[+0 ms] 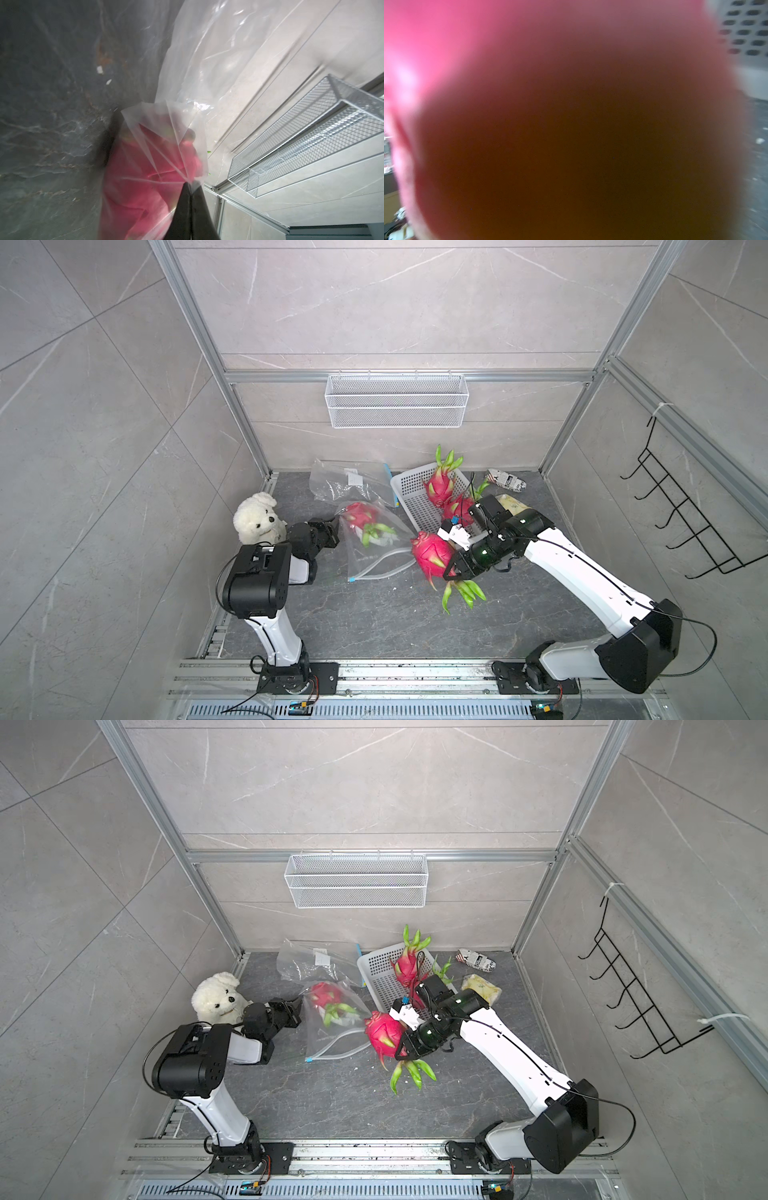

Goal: Open the zip-top bag and take out the dragon fruit
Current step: Pick up the dragon fruit from the zipper food storage bag, then place the dragon fruit in the basket.

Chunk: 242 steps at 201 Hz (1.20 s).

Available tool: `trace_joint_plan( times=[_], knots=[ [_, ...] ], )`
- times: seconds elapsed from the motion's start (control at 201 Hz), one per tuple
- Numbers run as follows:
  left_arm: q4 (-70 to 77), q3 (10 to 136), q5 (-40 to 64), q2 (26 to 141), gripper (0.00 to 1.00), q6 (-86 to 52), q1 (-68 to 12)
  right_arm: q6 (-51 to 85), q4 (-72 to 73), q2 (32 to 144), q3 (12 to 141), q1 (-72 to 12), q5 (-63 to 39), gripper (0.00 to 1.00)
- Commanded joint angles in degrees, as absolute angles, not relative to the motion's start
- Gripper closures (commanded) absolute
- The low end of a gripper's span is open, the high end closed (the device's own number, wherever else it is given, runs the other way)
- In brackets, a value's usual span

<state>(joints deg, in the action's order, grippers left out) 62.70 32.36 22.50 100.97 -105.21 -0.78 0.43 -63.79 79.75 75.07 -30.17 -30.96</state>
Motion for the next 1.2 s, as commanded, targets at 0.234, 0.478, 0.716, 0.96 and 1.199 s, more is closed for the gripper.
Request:
trace_joint_plan(
  times=[0.234,0.478,0.716,0.96,1.199],
  knots=[
    [62.6,31.0,25.3,96.6,1.0,-104.6,-0.4,2.4,-58.5,82.7,81.9,-28.6,-21.4,0.91],
    [53.3,32.9,31.2,91.5,1.0,-101.1,-0.4,2.9,-53.4,88.6,88.3,-26.8,-10.6,0.91],
    [45.0,36.0,33.2,87.8,1.0,-93.5,0.6,3.3,-47.8,98.3,94.2,-26.4,-2.2,0.91],
    [48.3,35.1,34.5,90.1,1.0,-95.0,1.1,2.8,-42.0,109.1,100.6,-26.4,2.1,0.9],
    [50.6,34.8,35.4,92.1,1.0,-95.5,1.3,2.3,-43.4,122.0,113.4,-26.4,3.7,0.9]
  ],
)
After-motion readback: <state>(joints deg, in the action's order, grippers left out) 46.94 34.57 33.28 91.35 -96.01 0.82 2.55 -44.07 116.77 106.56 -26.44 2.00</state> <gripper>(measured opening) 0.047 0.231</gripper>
